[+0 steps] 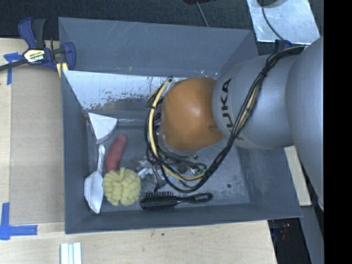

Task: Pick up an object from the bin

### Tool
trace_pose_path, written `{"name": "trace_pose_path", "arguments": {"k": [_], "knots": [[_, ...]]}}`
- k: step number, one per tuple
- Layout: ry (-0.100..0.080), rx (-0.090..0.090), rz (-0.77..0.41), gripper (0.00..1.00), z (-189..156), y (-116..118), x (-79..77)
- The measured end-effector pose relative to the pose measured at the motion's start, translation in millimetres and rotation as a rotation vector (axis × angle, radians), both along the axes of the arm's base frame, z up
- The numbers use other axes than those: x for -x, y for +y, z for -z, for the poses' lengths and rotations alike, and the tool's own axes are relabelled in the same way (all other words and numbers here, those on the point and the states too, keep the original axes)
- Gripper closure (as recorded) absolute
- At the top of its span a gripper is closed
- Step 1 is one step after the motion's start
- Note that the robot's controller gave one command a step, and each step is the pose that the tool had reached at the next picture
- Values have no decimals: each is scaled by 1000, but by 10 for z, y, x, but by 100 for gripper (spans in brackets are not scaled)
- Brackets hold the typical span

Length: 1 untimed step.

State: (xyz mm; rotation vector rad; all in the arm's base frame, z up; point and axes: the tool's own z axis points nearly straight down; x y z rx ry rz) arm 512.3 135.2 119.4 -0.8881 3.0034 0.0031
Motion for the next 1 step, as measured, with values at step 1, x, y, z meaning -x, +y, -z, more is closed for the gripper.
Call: {"name": "trace_pose_path", "arguments": {"k": [1], "knots": [[3,1,1,100,-383,-2,7]]}}
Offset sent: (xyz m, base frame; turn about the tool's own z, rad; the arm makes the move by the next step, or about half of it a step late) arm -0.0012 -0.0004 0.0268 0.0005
